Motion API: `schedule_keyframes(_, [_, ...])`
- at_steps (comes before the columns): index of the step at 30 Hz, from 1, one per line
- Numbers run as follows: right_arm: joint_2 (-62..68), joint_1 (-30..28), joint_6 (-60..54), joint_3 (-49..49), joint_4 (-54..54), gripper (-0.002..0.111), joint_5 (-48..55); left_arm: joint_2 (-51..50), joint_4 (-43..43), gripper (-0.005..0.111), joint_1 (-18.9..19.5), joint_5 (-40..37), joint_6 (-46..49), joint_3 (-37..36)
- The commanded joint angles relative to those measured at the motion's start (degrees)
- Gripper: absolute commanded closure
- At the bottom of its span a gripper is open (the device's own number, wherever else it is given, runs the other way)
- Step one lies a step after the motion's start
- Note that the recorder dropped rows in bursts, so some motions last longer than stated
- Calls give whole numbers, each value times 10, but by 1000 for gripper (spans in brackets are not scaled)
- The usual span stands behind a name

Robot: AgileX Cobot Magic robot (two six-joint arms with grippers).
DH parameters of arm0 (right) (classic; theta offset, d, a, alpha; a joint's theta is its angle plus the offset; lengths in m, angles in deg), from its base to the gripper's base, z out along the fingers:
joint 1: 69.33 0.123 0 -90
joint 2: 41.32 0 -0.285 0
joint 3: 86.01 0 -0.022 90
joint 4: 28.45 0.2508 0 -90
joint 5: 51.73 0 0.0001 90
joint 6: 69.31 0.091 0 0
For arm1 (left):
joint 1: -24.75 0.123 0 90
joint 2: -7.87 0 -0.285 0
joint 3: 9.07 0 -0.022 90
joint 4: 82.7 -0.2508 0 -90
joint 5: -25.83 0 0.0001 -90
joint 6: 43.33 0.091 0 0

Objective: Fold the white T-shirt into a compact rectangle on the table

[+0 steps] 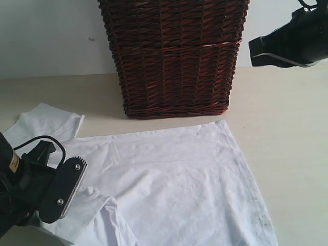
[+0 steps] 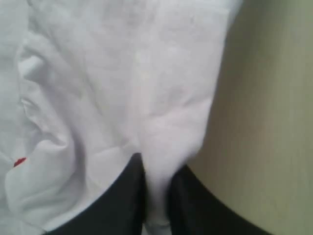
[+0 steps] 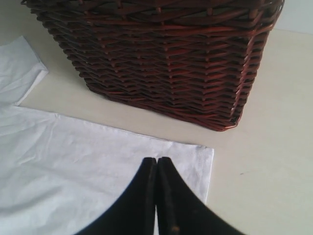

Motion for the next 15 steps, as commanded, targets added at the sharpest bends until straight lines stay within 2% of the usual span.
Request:
schedule_keyframes(1, [0,-2,-5,2,1,108,-3,0,-4,67,-3,8,-5,-3])
schedule_keyframes(4, [0,-2,-5,2,1,108,-3,0,-4,56,-3,19,-10,-3])
schedule_keyframes(6, [0,-2,-5,2,1,108,-3,0,-4,60,-3,19,-11,-3])
schedule_keyframes(9, [0,-2,-5,2,2,108,-2,0,-4,74,-3,19,-11,-14])
schedule_keyframes(13, [0,-2,-5,2,2,108,-1,0,-16,103,-3,21,-11,-32])
schedule_keyframes(15, [0,-2,-5,2,2,108,0,0,-19,107,-3,19,-10,-35])
